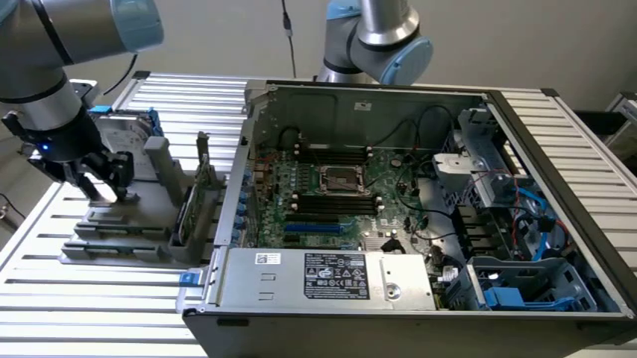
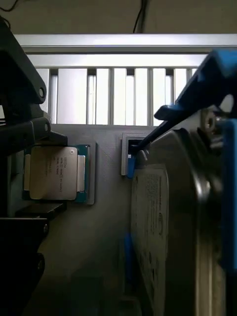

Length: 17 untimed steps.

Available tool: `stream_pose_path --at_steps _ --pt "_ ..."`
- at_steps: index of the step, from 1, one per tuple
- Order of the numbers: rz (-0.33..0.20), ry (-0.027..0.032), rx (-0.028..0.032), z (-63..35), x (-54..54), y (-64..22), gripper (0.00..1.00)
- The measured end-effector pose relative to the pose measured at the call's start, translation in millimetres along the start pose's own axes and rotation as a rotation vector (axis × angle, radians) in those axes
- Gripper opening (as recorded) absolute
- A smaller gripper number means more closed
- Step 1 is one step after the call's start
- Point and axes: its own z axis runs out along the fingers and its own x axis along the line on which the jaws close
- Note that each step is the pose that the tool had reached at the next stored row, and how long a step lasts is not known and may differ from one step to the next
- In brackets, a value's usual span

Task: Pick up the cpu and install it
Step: 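Pick up the cpu and move it towards the insertion slot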

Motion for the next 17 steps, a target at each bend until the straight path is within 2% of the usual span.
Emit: stream_pose_path --at_steps 17 --pt "0.000 0.0001 -0.0004 -77.1 0.8 5.6 0.55"
